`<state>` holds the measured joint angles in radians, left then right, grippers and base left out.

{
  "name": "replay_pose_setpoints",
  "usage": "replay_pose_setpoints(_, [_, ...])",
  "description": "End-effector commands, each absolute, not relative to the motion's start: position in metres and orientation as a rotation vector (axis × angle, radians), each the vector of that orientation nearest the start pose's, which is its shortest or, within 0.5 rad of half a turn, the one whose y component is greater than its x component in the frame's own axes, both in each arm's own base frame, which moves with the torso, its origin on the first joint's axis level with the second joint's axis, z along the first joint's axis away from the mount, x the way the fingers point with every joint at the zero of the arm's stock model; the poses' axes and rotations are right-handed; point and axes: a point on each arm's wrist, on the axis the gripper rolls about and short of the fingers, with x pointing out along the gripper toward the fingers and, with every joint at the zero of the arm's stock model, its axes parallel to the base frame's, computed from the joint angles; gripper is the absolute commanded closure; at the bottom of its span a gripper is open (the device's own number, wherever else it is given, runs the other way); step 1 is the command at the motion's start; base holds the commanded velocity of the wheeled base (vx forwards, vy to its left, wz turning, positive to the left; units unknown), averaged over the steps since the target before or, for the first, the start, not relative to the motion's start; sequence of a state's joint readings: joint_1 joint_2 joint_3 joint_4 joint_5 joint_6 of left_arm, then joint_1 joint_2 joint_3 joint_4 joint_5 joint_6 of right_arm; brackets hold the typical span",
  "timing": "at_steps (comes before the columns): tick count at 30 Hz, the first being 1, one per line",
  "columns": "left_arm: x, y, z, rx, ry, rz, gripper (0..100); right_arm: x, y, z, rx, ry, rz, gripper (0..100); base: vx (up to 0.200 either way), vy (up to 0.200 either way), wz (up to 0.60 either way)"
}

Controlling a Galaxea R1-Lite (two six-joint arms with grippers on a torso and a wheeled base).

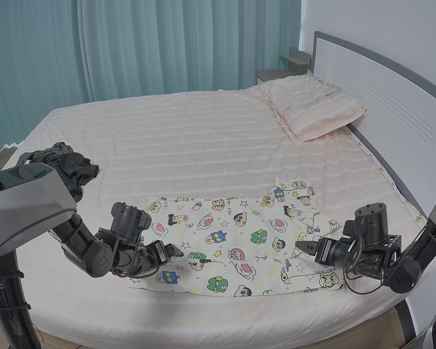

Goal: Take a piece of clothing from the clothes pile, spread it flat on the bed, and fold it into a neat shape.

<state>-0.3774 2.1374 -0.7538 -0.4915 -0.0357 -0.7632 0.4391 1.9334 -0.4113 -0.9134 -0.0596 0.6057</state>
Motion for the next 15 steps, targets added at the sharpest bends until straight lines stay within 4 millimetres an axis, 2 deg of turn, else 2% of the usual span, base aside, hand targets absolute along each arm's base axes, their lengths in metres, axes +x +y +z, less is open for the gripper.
replay_pose_setpoints(1, [0.317, -0.127, 0.0, -0.54, 1.002, -0.016, 0, 0.248, 0.116, 0.051, 0.431, 0.681, 0.175, 0, 0.0, 0.0, 0.0])
replay_pose_setpoints(4, [0.322, -0.128, -0.004, -0.541, 1.0, -0.012, 0, 0.248, 0.116, 0.051, 0.431, 0.681, 0.175, 0, 0.0, 0.0, 0.0])
replay_pose_setpoints(10, [0.358, -0.12, -0.015, -0.569, 0.933, 0.047, 0, 0.247, 0.117, 0.051, 0.426, 0.686, 0.182, 0, 0.0, 0.0, 0.0])
replay_pose_setpoints(13, [0.37, -0.116, -0.012, -0.596, 0.891, 0.077, 0, 0.247, 0.117, 0.05, 0.426, 0.686, 0.182, 0, 0.0, 0.0, 0.0])
replay_pose_setpoints(15, [0.382, -0.114, -0.003, -0.662, 0.841, 0.09, 0, 0.247, 0.117, 0.05, 0.426, 0.686, 0.182, 0, 0.0, 0.0, 0.0])
